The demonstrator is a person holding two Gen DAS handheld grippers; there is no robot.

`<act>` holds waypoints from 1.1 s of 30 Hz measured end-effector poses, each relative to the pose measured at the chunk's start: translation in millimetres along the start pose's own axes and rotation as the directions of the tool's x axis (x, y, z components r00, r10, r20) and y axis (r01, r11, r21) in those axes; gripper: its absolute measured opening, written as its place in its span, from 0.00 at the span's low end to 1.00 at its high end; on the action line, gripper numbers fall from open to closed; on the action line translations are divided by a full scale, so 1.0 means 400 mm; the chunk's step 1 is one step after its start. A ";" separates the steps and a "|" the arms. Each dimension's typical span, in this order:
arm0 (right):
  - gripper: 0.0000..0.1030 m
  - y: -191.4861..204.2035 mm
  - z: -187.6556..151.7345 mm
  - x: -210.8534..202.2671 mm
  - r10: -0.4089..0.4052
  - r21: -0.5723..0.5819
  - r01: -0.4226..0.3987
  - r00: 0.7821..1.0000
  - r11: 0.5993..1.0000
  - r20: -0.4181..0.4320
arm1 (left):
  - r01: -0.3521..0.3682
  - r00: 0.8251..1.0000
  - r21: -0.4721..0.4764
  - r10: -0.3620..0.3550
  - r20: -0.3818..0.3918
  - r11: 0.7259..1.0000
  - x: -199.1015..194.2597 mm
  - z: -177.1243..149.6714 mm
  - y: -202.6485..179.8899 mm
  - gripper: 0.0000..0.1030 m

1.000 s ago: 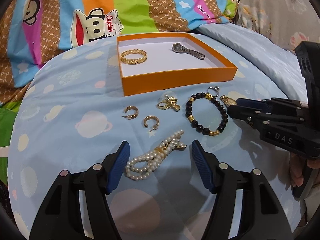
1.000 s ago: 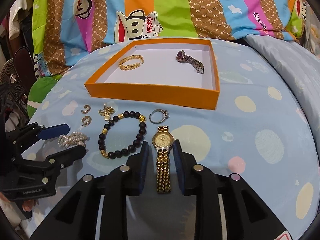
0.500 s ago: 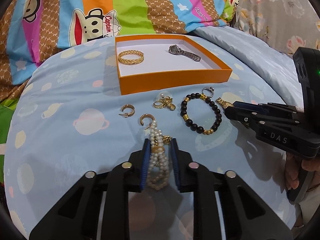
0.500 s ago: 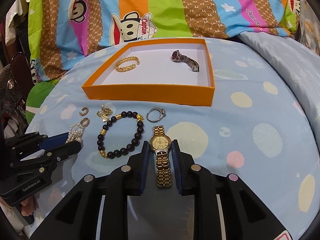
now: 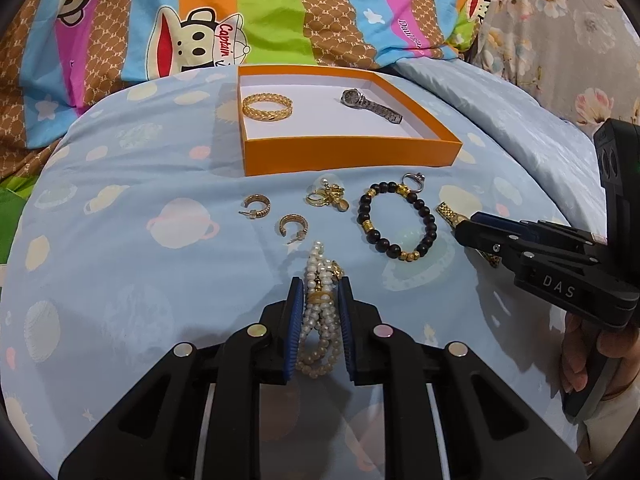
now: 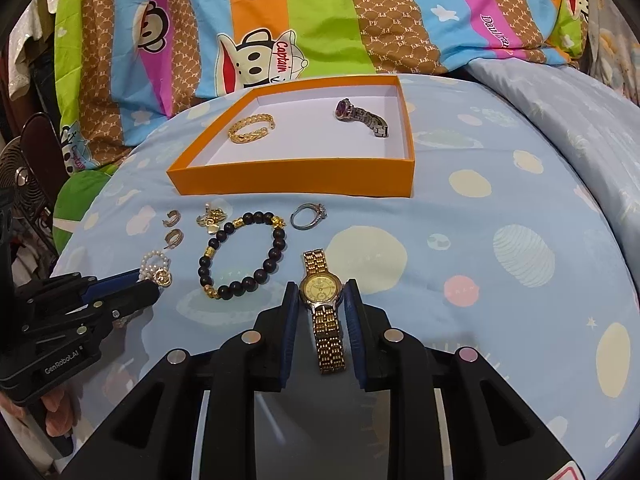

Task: Organize jewelry
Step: 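Carry the gold watch with the right tool into the box while the left tool carries the pearls there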

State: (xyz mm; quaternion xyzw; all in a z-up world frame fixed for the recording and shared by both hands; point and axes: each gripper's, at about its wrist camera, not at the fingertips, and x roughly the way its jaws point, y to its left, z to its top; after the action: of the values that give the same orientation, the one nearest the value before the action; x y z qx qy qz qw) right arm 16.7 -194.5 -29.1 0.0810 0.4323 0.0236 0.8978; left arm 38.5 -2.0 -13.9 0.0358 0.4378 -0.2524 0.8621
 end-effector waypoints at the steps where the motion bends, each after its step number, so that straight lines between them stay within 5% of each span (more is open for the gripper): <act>1: 0.24 0.001 0.002 0.001 -0.001 0.001 0.001 1.000 1.000 -0.001 | -0.001 1.000 -0.004 0.001 0.001 1.000 0.001 0.002 0.001 0.18; 5: 0.29 0.011 0.005 0.008 -0.004 -0.010 0.004 1.000 1.000 -0.003 | -0.004 1.000 -0.005 0.004 0.005 1.000 0.003 0.004 -0.005 0.26; 8: 0.23 0.015 0.005 0.007 -0.005 -0.017 0.005 1.000 1.000 -0.002 | -0.009 1.000 0.007 0.009 0.008 1.000 0.004 0.004 -0.013 0.26; 12: 0.22 0.012 0.003 -0.001 0.001 -0.004 -0.001 1.000 1.000 0.008 | 0.000 1.000 0.006 0.000 0.010 1.000 0.000 0.004 -0.010 0.14; 33: 0.22 -0.002 0.068 -0.147 0.016 0.031 -0.022 0.984 0.999 0.177 | 0.037 0.990 -0.017 -0.034 0.134 0.999 -0.118 0.076 -0.030 0.14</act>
State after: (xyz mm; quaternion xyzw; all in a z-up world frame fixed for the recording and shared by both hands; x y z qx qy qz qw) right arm 1.1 -205.4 32.7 0.1016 0.3507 0.0180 0.9308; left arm 32.0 -1.9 43.3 0.0026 0.3819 -0.2653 0.8853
